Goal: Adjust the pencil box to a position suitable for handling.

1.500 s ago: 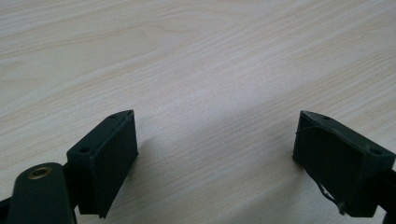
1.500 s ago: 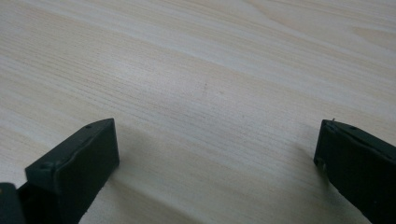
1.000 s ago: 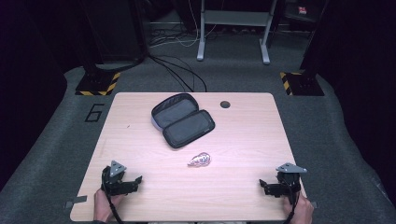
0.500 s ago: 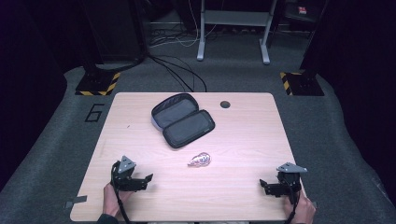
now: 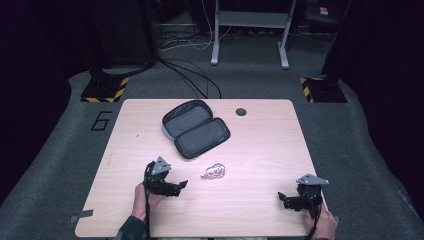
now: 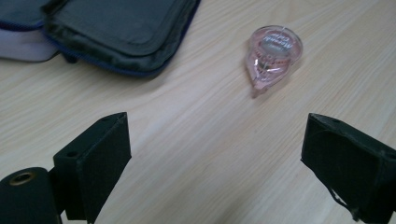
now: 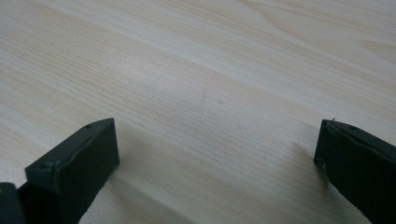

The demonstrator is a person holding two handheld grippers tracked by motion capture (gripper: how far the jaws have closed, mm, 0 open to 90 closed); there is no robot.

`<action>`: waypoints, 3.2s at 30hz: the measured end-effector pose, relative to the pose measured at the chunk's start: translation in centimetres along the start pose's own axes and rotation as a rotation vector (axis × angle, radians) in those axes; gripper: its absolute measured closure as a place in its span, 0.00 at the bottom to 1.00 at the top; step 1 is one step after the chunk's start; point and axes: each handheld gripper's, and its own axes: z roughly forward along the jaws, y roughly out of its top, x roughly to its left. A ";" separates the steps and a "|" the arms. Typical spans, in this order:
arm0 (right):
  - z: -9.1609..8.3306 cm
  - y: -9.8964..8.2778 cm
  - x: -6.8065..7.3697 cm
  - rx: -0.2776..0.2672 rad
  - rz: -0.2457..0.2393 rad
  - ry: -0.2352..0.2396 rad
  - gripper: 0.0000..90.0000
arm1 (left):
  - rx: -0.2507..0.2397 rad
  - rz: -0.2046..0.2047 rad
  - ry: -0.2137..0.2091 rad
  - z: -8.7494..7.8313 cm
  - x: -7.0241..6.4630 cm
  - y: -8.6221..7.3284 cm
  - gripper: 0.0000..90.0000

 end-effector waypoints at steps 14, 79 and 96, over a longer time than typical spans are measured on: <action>0.0 0.0 0.0 0.001 0.003 0.000 0.00 | 0.020 0.053 -0.094 3.8 -1.7 2.3 0.01; 0.0 0.0 0.0 -0.001 -0.002 0.001 0.00 | 0.001 0.146 -0.115 5.8 -3.8 4.8 0.55; 0.0 0.0 0.0 -0.001 -0.002 0.001 0.00 | -0.047 0.142 -0.019 0.3 -3.4 2.7 0.55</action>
